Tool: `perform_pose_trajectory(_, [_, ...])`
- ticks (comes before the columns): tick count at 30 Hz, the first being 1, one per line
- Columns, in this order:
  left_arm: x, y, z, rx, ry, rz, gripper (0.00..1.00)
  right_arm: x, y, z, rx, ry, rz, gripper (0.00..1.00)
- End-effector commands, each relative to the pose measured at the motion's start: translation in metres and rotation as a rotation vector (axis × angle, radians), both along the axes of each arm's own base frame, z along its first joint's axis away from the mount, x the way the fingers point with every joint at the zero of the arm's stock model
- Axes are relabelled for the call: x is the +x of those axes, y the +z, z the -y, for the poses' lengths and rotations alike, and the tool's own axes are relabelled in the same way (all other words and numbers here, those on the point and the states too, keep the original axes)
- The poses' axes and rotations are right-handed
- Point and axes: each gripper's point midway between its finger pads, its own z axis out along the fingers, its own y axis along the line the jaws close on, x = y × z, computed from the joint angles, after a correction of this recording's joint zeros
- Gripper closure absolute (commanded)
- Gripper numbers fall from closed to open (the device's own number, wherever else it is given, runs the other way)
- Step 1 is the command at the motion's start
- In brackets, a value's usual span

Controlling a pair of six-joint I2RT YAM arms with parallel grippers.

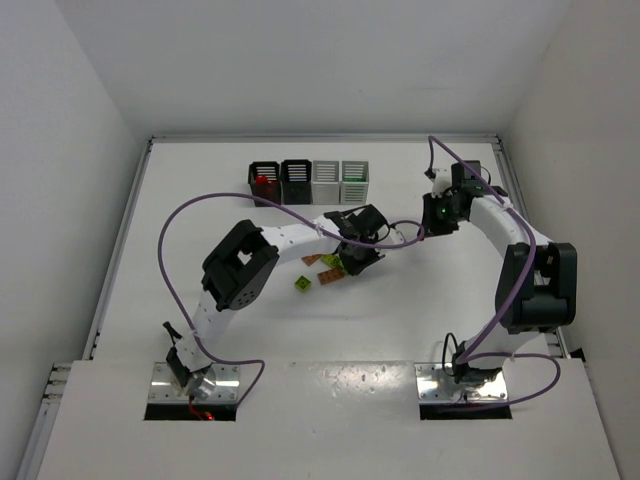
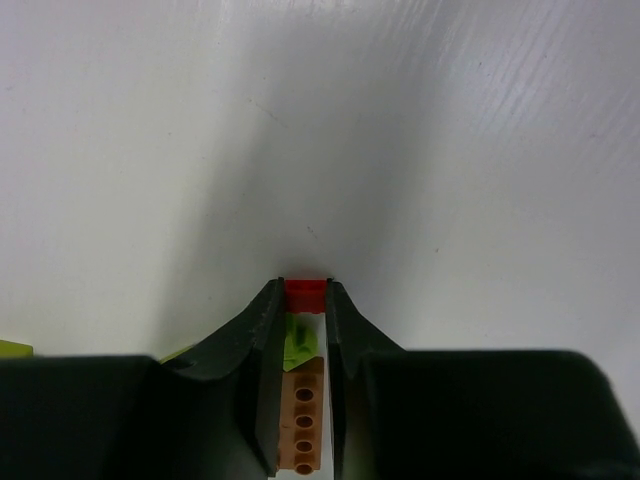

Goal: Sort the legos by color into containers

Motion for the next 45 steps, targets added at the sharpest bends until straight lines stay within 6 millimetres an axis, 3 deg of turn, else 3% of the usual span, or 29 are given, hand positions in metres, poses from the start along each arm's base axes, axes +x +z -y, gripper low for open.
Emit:
perform_pose_trajectory(1, [-0.006, 0.006, -0.002, 0.000, -0.019, 0.007, 0.91, 0.006, 0.007, -0.009, 0.019, 0.035, 0.033, 1.00])
perform_pose_trajectory(4, [0.005, 0.041, -0.001, -0.080, 0.007, 0.038, 0.94, 0.009, 0.014, -0.013, 0.040, 0.046, 0.044, 1.00])
perform_pose_trajectory(5, [0.019, 0.067, -0.003, -0.139, 0.053, 0.062, 0.94, 0.011, 0.017, -0.013, 0.036, 0.054, 0.050, 1.00])
perform_pose_trajectory(7, [0.032, 0.092, -0.010, -0.189, 0.090, 0.083, 0.96, 0.013, 0.020, -0.019, 0.046, 0.070, 0.050, 1.00])
perform_pose_trajectory(12, [0.079, 0.182, -0.053, -0.368, 0.228, 0.177, 0.97, 0.040, 0.052, -0.032, 0.050, 0.114, 0.141, 1.00])
perform_pose_trajectory(15, [0.107, 0.214, -0.090, -0.431, 0.346, 0.216, 0.97, 0.051, 0.059, -0.043, 0.060, 0.142, 0.148, 1.00])
perform_pose_trajectory(17, [0.119, 0.229, -0.111, -0.457, 0.394, 0.241, 0.97, 0.066, 0.076, -0.061, 0.071, 0.183, 0.196, 1.00])
perform_pose_trajectory(18, [0.131, 0.229, -0.131, -0.456, 0.447, 0.247, 0.97, 0.071, 0.073, -0.068, 0.080, 0.198, 0.191, 1.00])
perform_pose_trajectory(20, [0.144, 0.234, -0.151, -0.452, 0.496, 0.272, 0.97, 0.090, 0.092, -0.082, 0.099, 0.221, 0.230, 1.00])
perform_pose_trajectory(21, [0.154, 0.232, -0.170, -0.448, 0.548, 0.270, 0.98, 0.101, 0.111, -0.095, 0.104, 0.247, 0.269, 1.00])
perform_pose_trajectory(22, [0.161, 0.229, -0.178, -0.450, 0.580, 0.263, 0.98, 0.109, 0.102, -0.104, 0.117, 0.255, 0.242, 1.00])
perform_pose_trajectory(23, [0.165, 0.229, -0.187, -0.447, 0.600, 0.268, 0.98, 0.114, 0.106, -0.114, 0.132, 0.276, 0.248, 1.00])
perform_pose_trajectory(24, [0.171, 0.225, -0.194, -0.446, 0.628, 0.260, 0.98, 0.128, 0.128, -0.127, 0.143, 0.292, 0.305, 1.00])
perform_pose_trajectory(25, [0.177, 0.218, -0.205, -0.445, 0.660, 0.244, 0.98, 0.133, 0.122, -0.135, 0.158, 0.300, 0.287, 1.00])
perform_pose_trajectory(28, [0.188, 0.209, -0.223, -0.436, 0.710, 0.234, 0.98, 0.146, 0.144, -0.162, 0.166, 0.346, 0.372, 1.00])
perform_pose_trajectory(30, [0.194, 0.200, -0.226, -0.426, 0.721, 0.223, 0.98, 0.152, 0.147, -0.179, 0.180, 0.376, 0.387, 1.00])
perform_pose_trajectory(32, [0.200, 0.201, -0.237, -0.431, 0.752, 0.226, 0.98, 0.155, 0.148, -0.187, 0.199, 0.387, 0.393, 1.00])
perform_pose_trajectory(34, [0.204, 0.185, -0.241, -0.412, 0.766, 0.201, 0.98, 0.154, 0.149, -0.194, 0.237, 0.406, 0.387, 1.00])
perform_pose_trajectory(35, [0.205, 0.189, -0.240, -0.422, 0.772, 0.204, 0.98, 0.161, 0.153, -0.197, 0.249, 0.398, 0.420, 1.00])
perform_pose_trajectory(37, [0.209, 0.177, -0.245, -0.408, 0.786, 0.187, 0.98, 0.162, 0.155, -0.203, 0.291, 0.401, 0.437, 1.00])
perform_pose_trajectory(40, [0.212, 0.175, -0.248, -0.394, 0.800, 0.197, 0.98, 0.175, 0.185, -0.214, 0.316, 0.420, 0.538, 1.00])
perform_pose_trajectory(45, [0.217, 0.163, -0.251, -0.369, 0.817, 0.192, 0.98, 0.187, 0.206, -0.239, 0.404, 0.424, 0.592, 1.00])
